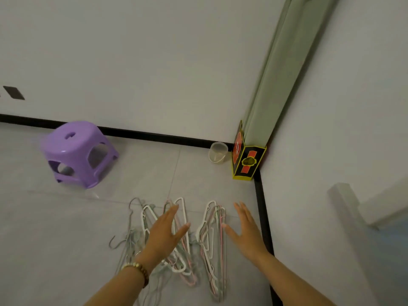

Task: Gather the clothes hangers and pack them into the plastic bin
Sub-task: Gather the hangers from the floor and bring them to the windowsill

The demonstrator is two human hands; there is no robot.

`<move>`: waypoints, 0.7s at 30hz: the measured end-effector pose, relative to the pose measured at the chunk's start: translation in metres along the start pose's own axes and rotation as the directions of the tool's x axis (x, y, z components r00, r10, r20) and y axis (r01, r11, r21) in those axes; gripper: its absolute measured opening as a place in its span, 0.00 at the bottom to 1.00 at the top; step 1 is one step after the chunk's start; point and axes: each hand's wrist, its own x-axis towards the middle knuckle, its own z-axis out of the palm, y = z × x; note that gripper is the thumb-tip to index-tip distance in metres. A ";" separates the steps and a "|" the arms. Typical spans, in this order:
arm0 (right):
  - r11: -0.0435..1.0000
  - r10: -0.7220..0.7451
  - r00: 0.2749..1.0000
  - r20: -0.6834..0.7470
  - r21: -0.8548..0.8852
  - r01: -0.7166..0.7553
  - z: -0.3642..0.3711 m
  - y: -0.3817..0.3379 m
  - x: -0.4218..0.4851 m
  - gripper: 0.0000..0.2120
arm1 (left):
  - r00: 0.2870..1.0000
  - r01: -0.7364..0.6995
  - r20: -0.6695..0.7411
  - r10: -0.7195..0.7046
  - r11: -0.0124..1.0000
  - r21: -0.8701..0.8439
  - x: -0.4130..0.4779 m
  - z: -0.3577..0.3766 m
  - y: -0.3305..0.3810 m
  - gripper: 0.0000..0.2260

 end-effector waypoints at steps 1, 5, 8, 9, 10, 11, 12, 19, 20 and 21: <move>1.000 -0.003 1.000 0.003 0.008 0.003 0.018 0.022 0.011 0.36 | 1.000 0.006 0.002 -0.006 1.000 -0.006 0.012 0.025 -0.013 0.38; 1.000 0.014 1.000 -0.008 0.028 -0.014 0.092 0.114 0.056 0.35 | 0.999 0.045 0.000 -0.045 0.997 -0.057 0.057 0.130 -0.074 0.46; 0.997 0.063 0.998 -0.023 0.041 -0.062 0.144 0.178 0.086 0.36 | 0.994 0.106 0.024 -0.104 0.988 -0.112 0.085 0.204 -0.115 0.40; 0.996 0.079 0.997 -0.018 0.050 -0.078 0.161 0.197 0.094 0.37 | 0.992 0.124 0.024 -0.122 0.984 -0.126 0.093 0.227 -0.129 0.36; 0.994 0.093 0.996 -0.011 0.065 -0.092 0.176 0.214 0.101 0.38 | 0.990 0.139 0.027 -0.137 0.979 -0.146 0.099 0.250 -0.142 0.35; 0.991 0.104 0.995 -0.002 0.086 -0.104 0.190 0.230 0.107 0.38 | 0.988 0.153 0.034 -0.149 0.973 -0.170 0.105 0.270 -0.153 0.34; 0.988 0.113 0.994 0.006 0.104 -0.113 0.203 0.244 0.112 0.38 | 0.987 0.163 0.043 -0.158 0.965 -0.206 0.111 0.288 -0.164 0.34; 0.926 0.308 0.951 0.034 0.219 -0.307 0.251 0.324 0.140 0.40 | 0.934 0.354 0.222 -0.278 0.796 -0.492 0.151 0.374 -0.188 0.31; 0.881 0.375 0.924 0.067 0.285 -0.378 0.256 0.332 0.143 0.41 | 0.925 0.378 0.241 -0.293 0.759 -0.529 0.154 0.381 -0.189 0.30; 0.827 0.445 0.890 0.101 0.334 -0.452 0.262 0.338 0.144 0.43 | 0.914 0.405 0.256 -0.314 0.727 -0.555 0.156 0.386 -0.191 0.29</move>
